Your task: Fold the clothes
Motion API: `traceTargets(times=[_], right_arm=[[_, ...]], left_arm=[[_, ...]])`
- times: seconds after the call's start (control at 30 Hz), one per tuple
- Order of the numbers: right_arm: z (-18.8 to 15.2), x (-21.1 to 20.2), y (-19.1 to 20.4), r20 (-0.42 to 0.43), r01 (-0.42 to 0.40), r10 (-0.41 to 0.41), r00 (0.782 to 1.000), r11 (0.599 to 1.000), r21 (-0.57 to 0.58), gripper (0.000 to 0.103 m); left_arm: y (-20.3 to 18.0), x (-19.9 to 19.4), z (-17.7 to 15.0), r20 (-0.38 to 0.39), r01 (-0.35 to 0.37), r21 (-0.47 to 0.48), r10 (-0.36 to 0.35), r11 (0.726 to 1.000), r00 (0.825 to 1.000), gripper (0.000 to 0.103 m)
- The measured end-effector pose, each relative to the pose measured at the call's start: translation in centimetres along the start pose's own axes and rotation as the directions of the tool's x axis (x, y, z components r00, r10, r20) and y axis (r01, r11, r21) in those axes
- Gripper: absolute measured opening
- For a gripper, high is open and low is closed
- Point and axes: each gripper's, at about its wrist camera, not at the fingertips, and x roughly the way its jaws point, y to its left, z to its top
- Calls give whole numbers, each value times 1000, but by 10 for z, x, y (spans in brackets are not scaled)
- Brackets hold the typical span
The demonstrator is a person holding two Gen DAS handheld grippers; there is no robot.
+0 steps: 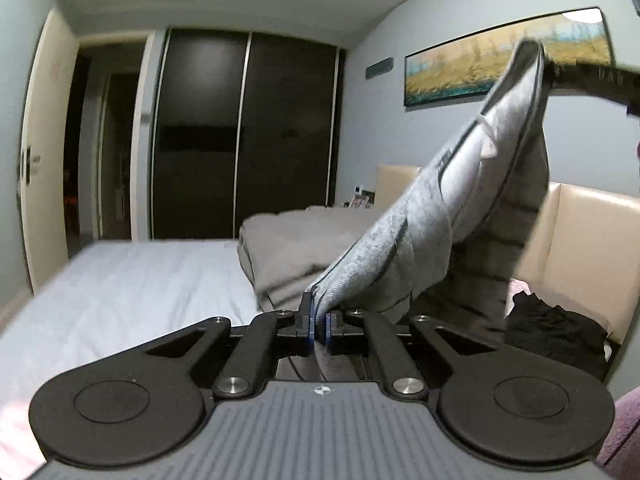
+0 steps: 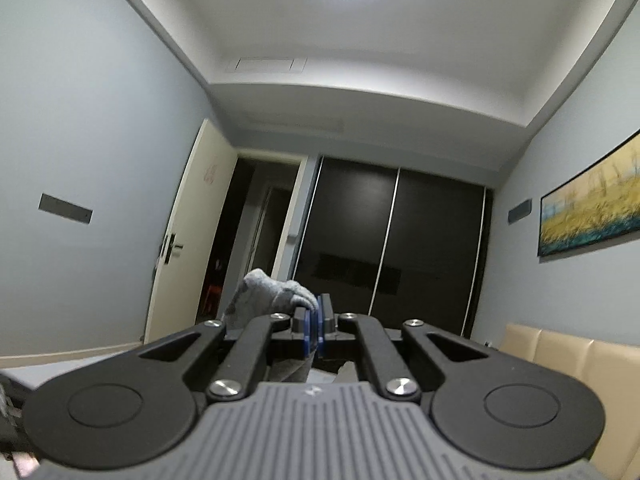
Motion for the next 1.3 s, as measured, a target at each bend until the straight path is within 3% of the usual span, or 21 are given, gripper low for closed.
traceTargets(times=[0.13,0.2,0.33,0.4,0.47,0.63,0.7,0.8,0.93,1.1,1.17,1.3], right_arm=[[0,-3,-8,6,18,-18,1000,1000,0,5],[-9,1,-13,-18,24,-24,1000,1000,0,5],[-52,27,-16,-172,6,-5,985,1000,5,5],[-85,45,-15,-281,-12,18,959,1000,23,5],[-124,62,-12,-394,-28,43,918,999,44,5],[-219,95,-3,-614,-66,76,786,997,40,5],[-249,109,-1,-676,-77,91,731,996,51,5],[-285,123,-1,-738,-74,93,668,996,58,5],[-326,134,8,-805,-85,103,585,994,65,5],[-353,152,8,-844,-96,72,531,995,24,5],[-366,159,-1,-862,-62,72,501,997,47,5],[-375,172,-11,-884,-1,100,456,994,113,5]], left_arm=[[11,-4,29,-16,67,22,-66,998,998,3],[16,6,31,-67,120,24,-118,992,991,3],[34,41,13,-228,220,0,-214,975,950,3],[42,70,-11,-344,265,-38,-261,964,902,3],[46,97,-39,-450,297,-67,-294,953,843,3],[60,164,-99,-650,300,-126,-307,946,695,3],[70,184,-118,-694,289,-142,-303,947,653,3],[83,212,-136,-733,245,-152,-276,957,622,3],[85,226,-151,-753,190,-135,-226,972,618,8],[73,210,-144,-734,128,-14,-97,992,672,41],[65,205,-139,-716,121,28,-65,992,695,41],[49,195,-133,-693,86,94,3,992,721,48]])
